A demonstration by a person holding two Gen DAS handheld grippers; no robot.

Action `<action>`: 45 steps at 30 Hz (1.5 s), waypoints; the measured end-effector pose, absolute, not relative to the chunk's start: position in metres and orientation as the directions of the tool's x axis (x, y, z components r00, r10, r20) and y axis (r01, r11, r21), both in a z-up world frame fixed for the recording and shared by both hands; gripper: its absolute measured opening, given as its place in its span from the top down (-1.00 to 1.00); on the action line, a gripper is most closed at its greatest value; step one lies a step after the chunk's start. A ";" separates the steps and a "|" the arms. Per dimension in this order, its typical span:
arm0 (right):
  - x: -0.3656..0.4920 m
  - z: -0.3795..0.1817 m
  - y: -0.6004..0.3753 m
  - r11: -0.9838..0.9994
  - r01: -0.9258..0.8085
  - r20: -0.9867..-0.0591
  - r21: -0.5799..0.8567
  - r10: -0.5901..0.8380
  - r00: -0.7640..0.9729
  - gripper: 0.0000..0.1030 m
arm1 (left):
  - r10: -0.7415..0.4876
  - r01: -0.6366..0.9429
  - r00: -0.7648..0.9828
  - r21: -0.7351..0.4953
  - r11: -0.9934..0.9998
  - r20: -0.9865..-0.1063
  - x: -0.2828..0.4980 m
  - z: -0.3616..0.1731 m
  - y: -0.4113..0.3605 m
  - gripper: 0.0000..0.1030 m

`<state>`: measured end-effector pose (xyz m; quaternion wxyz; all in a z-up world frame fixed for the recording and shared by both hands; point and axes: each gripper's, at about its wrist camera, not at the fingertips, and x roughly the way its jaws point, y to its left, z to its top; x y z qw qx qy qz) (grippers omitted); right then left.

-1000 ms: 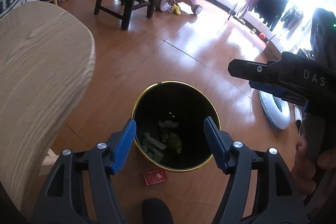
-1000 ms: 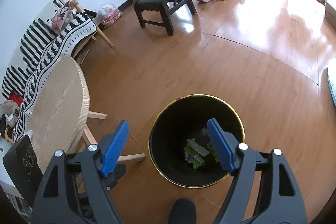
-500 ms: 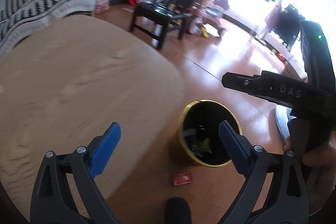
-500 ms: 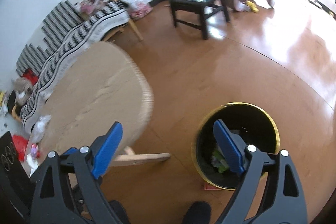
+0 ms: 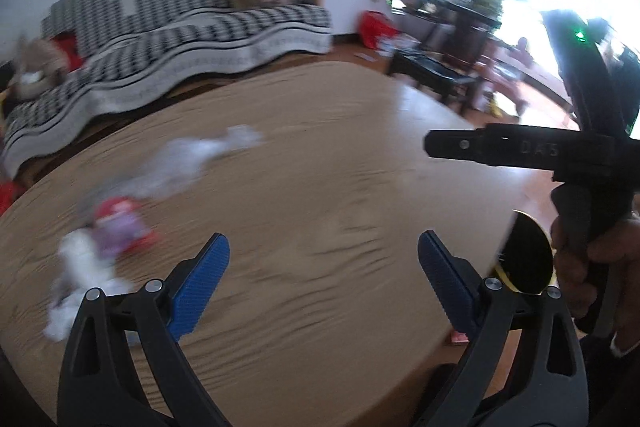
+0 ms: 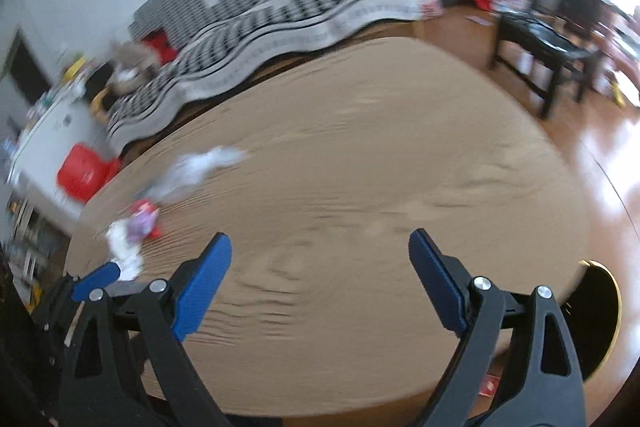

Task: Collect trash
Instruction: 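Move both open tools back over the remaining trash on the table, then grasp the pink-purple toy with the right tool while the left tool grasps white tissue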

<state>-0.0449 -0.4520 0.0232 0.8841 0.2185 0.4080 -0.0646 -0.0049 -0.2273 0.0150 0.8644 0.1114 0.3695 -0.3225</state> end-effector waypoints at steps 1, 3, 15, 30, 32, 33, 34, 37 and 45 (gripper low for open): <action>-0.030 0.024 -0.433 0.906 0.261 -0.751 0.335 0.089 0.654 -0.69 | -0.461 0.619 0.532 -0.045 0.784 -0.711 -0.001 0.015 -0.214 -0.79; -0.010 0.023 -0.406 0.915 0.219 -0.753 0.340 0.126 0.645 -0.69 | -0.421 0.553 0.563 -0.053 0.831 -0.711 0.017 0.014 -0.173 -0.79; 0.091 0.002 -0.253 0.928 -0.010 -0.766 0.371 0.312 0.562 -0.69 | -0.265 0.290 0.577 -0.109 0.951 -0.772 0.110 -0.024 -0.041 -0.79; 0.145 -0.026 -0.226 0.914 0.006 -0.783 0.406 0.345 0.517 -0.69 | -0.268 0.349 0.549 -0.075 0.934 -0.792 0.142 -0.058 -0.056 -0.20; 0.149 -0.029 -0.223 0.917 0.005 -0.789 0.398 0.340 0.512 -0.69 | -0.273 0.338 0.553 -0.088 0.937 -0.787 0.140 -0.052 -0.051 -0.19; 0.151 -0.031 -0.221 0.918 0.004 -0.791 0.396 0.339 0.509 -0.69 | -0.285 0.327 0.558 -0.108 0.939 -0.780 0.138 -0.047 -0.046 -0.19; 0.153 -0.033 -0.219 0.919 0.002 -0.794 0.394 0.339 0.505 -0.69 | -0.289 0.314 0.565 -0.122 0.942 -0.773 0.136 -0.042 -0.041 -0.19; 0.156 -0.037 -0.212 0.925 -0.008 -0.801 0.379 0.332 0.499 -0.69 | -0.291 0.291 0.577 -0.141 0.946 -0.763 0.134 -0.031 -0.028 -0.19; 0.165 -0.047 -0.187 0.953 -0.052 -0.826 0.299 0.286 0.486 -0.48 | -0.279 0.237 0.589 -0.168 0.957 -0.758 0.134 -0.023 -0.006 -0.19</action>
